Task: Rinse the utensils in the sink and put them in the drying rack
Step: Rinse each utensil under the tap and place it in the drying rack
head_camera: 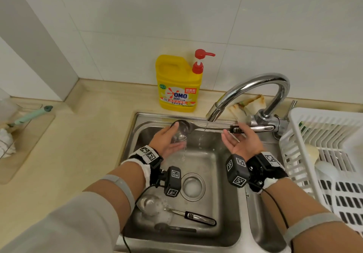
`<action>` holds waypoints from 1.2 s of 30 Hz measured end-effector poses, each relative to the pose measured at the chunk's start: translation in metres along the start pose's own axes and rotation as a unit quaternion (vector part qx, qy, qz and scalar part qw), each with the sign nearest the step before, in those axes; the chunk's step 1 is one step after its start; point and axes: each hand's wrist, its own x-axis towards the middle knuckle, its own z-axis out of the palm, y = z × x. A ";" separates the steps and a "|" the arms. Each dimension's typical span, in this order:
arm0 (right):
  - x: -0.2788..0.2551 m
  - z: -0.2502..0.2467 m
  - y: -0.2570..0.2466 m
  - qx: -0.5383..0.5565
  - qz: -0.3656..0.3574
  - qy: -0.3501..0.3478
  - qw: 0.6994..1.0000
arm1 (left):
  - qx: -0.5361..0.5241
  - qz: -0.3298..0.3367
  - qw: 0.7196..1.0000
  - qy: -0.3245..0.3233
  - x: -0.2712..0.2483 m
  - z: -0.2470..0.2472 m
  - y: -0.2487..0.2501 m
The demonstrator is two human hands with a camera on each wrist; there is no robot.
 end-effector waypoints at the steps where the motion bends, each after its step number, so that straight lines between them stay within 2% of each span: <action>1: -0.002 -0.005 -0.004 0.001 -0.010 0.010 1.000 | -0.027 -0.016 0.999 -0.012 0.001 0.005 -0.003; 6: -0.008 -0.035 -0.023 -0.002 -0.034 0.025 0.999 | -0.100 -0.029 0.994 -0.020 0.010 0.030 -0.010; 9: -0.010 -0.050 -0.030 0.015 -0.043 0.017 0.999 | -0.063 0.000 0.996 -0.057 0.014 0.039 -0.013; 13: -0.014 -0.058 -0.031 0.016 -0.059 0.010 0.998 | -0.047 0.008 0.997 -0.064 0.016 0.051 -0.013; 24: -0.012 -0.059 -0.034 0.016 -0.116 -0.039 0.992 | 0.009 -0.045 0.998 -0.040 0.019 0.062 -0.011; 36: -0.016 -0.060 -0.036 0.032 -0.109 -0.021 0.993 | -0.013 -0.020 0.998 -0.064 0.016 0.062 -0.007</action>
